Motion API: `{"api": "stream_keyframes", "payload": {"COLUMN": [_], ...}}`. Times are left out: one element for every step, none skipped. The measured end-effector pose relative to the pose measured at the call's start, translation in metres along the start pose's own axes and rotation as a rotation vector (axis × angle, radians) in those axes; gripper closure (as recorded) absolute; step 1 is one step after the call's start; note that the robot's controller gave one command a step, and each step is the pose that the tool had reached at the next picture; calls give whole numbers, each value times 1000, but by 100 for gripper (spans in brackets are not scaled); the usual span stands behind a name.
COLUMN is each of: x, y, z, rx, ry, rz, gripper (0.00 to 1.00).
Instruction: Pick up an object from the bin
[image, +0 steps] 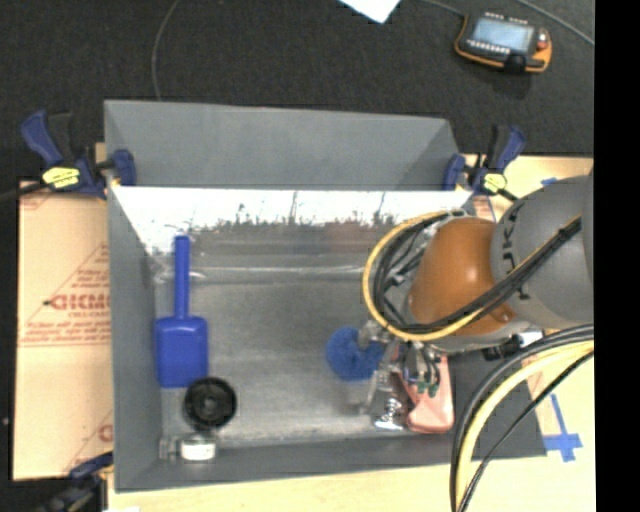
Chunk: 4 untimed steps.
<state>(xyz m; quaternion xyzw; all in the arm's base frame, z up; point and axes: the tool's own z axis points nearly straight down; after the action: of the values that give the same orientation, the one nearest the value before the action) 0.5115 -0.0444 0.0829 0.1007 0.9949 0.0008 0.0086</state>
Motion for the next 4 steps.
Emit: {"api": "stream_keyframes", "payload": {"x": [-27,-13,-25,-22], "y": [15,8,10,-1], "z": [0,-28,9,-24], "rx": [1,2,1,2], "ry": [-13,-8,-9,-20], "rz": [-334,-92,-353,-167], "gripper": [0,0,0,0]}}
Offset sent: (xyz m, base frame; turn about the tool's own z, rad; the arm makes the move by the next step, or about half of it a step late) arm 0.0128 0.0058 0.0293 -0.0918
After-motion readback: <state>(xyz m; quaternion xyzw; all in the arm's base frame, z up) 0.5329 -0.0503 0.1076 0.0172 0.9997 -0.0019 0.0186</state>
